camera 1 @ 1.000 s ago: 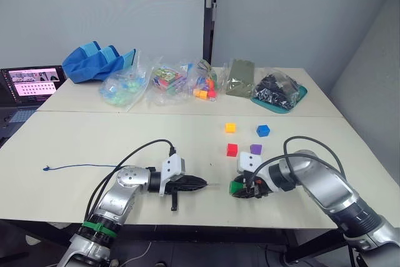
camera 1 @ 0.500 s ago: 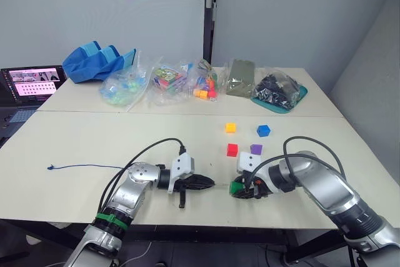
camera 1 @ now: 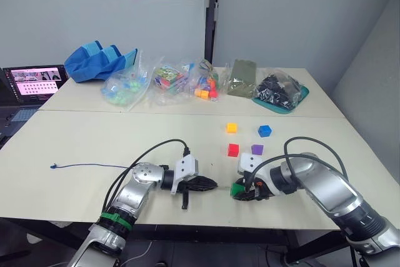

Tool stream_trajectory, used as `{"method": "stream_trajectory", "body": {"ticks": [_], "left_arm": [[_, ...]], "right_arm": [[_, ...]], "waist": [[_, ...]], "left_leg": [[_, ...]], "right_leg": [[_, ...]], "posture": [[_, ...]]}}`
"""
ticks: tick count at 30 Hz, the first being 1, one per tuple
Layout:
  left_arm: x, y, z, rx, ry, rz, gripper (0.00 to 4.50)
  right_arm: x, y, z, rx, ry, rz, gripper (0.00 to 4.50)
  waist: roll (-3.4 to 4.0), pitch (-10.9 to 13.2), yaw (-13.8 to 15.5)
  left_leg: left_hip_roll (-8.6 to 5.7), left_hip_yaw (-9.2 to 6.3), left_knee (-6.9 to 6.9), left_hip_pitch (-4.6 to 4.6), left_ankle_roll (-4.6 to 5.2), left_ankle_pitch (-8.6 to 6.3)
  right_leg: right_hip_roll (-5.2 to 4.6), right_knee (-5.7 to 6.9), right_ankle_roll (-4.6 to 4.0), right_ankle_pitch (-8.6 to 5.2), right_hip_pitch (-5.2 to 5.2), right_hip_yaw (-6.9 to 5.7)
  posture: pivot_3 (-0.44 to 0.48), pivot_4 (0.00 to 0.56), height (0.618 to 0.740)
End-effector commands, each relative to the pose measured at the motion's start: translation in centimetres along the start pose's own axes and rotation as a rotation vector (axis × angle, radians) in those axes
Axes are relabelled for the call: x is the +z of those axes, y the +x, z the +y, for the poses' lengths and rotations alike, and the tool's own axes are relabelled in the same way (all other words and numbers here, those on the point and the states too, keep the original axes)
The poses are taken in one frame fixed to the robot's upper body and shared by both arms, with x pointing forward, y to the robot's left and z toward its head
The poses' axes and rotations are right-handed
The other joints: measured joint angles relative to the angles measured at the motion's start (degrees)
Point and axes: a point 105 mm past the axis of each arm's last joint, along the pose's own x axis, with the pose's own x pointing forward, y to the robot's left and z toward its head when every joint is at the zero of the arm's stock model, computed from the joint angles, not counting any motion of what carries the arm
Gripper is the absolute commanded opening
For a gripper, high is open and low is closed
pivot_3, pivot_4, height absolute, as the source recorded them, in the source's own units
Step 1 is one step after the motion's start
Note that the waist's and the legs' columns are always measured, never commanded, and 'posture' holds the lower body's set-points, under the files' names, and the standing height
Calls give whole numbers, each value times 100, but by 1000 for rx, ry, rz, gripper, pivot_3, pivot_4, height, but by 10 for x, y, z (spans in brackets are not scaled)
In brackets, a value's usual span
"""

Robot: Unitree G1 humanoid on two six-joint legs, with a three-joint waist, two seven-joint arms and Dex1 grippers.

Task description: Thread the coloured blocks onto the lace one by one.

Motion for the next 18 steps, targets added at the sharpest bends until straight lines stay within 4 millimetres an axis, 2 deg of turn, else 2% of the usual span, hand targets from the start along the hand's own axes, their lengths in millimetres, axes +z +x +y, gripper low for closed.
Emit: {"method": "stream_trajectory", "body": {"ticks": [1,8,14,18], "left_arm": [[7,3,-2,-22,40,-11,0],[9,7,-2,-27,45,-14,0],[12,28,4,-33,54,-13,0],[13,32,5,-39,50,-10,0]], "right_arm": [[6,-3,2,-4,-15,-25,1271],[7,-1,1,-7,-16,-29,1271],[12,4,3,0,-23,-43,1271],[13,6,5,3,-23,-48,1271]], "waist": [[0,0,0],[0,0,-2],[0,0,3],[-1,-1,-6]], "left_leg": [[0,0,0,0,0,0],[0,0,0,0,0,0],[0,0,3,0,0,0],[-1,0,3,1,0,0]], "right_leg": [[0,0,0,0,0,0],[0,1,0,0,0,0],[0,0,1,0,1,0],[0,1,1,1,2,0]], "posture": [[0,150,740],[0,150,740],[0,150,740],[0,150,740]]}}
